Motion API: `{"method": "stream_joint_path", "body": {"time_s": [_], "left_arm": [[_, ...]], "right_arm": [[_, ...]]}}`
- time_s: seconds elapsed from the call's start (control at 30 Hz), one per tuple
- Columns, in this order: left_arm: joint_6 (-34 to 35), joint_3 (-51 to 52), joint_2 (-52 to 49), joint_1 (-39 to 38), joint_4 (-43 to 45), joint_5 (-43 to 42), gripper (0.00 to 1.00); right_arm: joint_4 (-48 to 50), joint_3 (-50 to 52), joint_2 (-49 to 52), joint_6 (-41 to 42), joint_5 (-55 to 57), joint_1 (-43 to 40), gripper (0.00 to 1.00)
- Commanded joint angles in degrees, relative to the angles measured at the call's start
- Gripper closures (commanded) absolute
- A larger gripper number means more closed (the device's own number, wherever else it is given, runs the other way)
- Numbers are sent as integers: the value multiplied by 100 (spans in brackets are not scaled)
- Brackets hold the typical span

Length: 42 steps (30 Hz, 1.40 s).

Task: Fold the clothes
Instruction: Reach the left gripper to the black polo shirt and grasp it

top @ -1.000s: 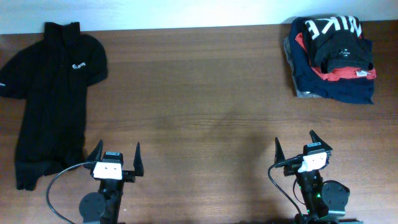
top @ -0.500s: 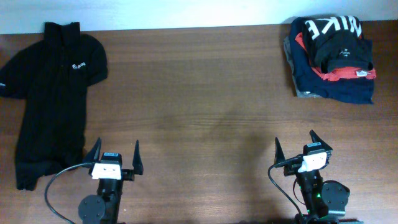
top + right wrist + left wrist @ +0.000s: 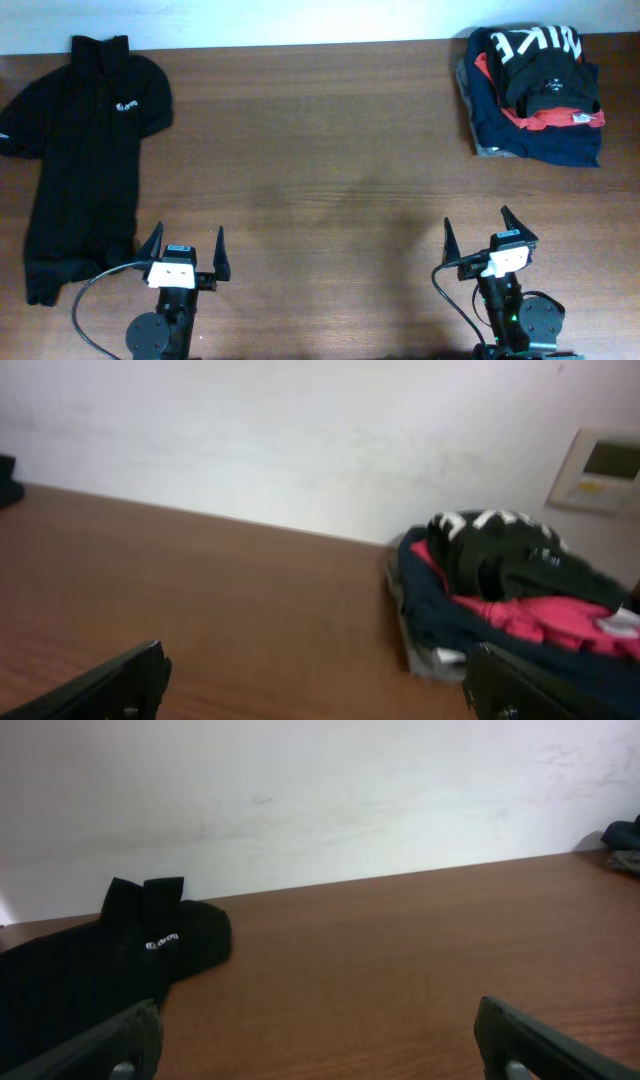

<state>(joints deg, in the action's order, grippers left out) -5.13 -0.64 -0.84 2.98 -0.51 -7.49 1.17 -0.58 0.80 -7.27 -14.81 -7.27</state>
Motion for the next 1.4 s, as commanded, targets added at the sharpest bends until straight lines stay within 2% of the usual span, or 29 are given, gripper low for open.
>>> {"method": "stream_joint_path", "body": {"time_s": [0.0,0.2,0.37,0.53,0.57,0.7,0.8,0.93,1.1,1.23,1.27,1.37], "left_arm": [[-55,11,39,28,181,-22,1],[-81,-367,-164,31,321,7,1],[-98,-1180,-1141,28,0,26,1],[-98,-2555,-2830,28,-586,24,1],[-98,-3139,-3464,28,-890,22,1],[-105,-4607,-4913,28,-1843,-28,1],[-120,-6105,-6218,28,-2999,-256,1],[-111,-7646,-7637,28,-4065,-516,1],[-111,-8052,-8767,181,-4004,-37,1],[330,-8052,-9562,662,-3998,490,11],[455,-8052,-9814,826,-3965,678,16],[518,-8052,-10362,1191,-3825,752,17]], "right_arm": [[168,-11,-48,247,-90,11,1],[79,-726,479,498,-297,11,1],[-393,-2103,1843,496,-557,11,1],[-1412,-3952,3781,498,-953,11,1],[-1821,-4509,4321,496,-1150,11,1],[-2994,-5976,5668,487,-1445,13,1],[-4133,-7281,6883,476,-1532,13,1],[-4793,-8268,7958,481,-1738,13,1],[-4793,-8435,8695,476,-2190,13,1],[-4861,-8435,9068,452,-2188,13,1],[-4885,-8435,9158,455,-2188,15,1],[-4924,-8421,9272,452,-2186,20,1]]}}
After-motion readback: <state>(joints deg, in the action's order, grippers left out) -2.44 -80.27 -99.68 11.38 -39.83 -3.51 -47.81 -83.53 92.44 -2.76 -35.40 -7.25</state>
